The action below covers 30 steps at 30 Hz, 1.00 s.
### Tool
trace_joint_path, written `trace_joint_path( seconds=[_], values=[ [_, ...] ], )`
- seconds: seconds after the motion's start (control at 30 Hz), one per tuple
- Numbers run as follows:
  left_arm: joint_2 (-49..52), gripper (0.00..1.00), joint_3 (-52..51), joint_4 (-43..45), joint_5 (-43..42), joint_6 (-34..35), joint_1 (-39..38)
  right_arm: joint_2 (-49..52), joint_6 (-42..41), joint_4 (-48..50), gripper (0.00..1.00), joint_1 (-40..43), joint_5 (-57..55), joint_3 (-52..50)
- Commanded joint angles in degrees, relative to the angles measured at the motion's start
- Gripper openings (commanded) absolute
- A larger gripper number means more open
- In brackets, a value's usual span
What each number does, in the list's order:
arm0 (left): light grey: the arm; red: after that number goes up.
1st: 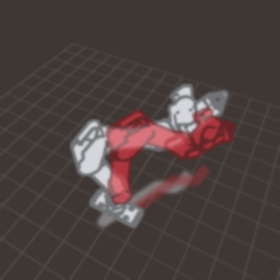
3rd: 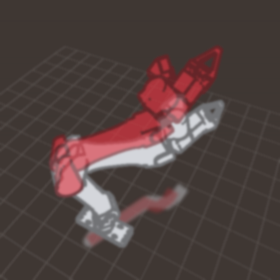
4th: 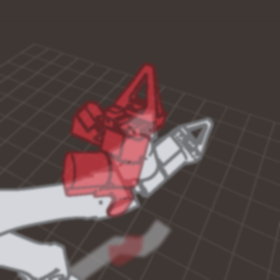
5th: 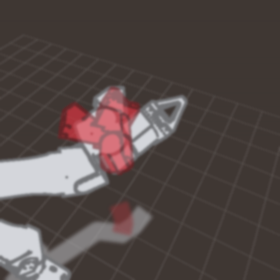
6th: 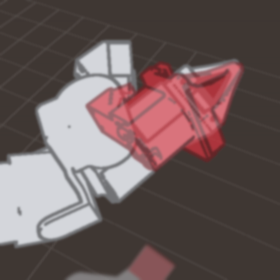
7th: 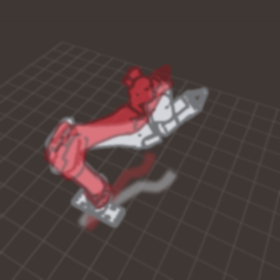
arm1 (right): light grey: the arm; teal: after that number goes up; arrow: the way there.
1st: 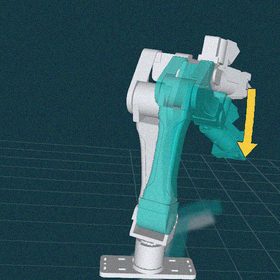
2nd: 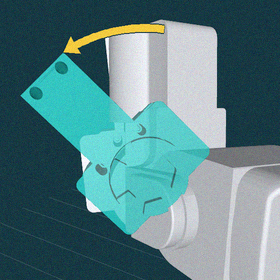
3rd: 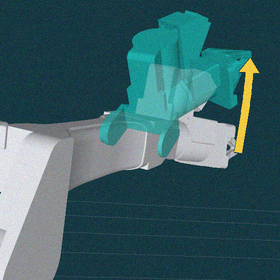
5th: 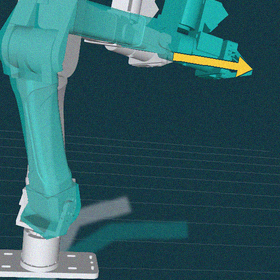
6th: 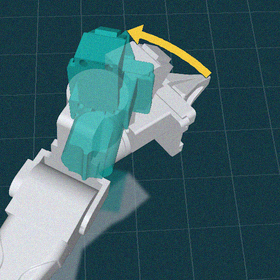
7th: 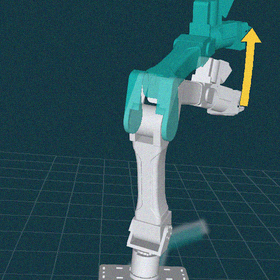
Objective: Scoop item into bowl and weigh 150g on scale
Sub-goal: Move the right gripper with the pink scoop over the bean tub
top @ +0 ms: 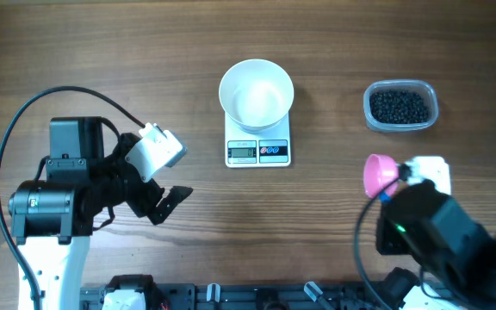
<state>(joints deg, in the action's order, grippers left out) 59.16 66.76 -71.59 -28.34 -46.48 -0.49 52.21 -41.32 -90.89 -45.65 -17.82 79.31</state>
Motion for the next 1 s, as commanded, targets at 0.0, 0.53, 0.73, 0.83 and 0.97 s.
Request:
trace_joint_path(
  seconds=[0.0, 0.53, 0.73, 0.83, 0.97],
  values=[
    [-0.22, 1.0, 1.14, 0.2, -0.02, -1.31, -0.87, 5.64, -1.07, 0.39, 0.04, -0.02, -1.25, 0.85],
    [-0.17, 1.0, 1.14, 0.17, -0.04, -1.31, -3.85, 20.46, 12.81, 12.9, 0.04, 10.05, 2.56, 1.33],
    [0.02, 1.0, 1.14, 0.17, -0.04, -1.31, -3.85, 24.68, 25.03, 11.82, 0.04, 20.98, 9.88, 6.23],
    [0.0, 1.0, 1.14, 0.17, -0.04, -1.31, -3.85, 26.4, 29.66, 7.58, 0.04, 25.35, 11.1, 9.31],
    [0.02, 1.0, 1.14, 0.17, -0.04, -1.31, -3.85, 26.62, 37.24, 5.49, 0.04, 27.56, 11.08, 12.02]
  ],
)
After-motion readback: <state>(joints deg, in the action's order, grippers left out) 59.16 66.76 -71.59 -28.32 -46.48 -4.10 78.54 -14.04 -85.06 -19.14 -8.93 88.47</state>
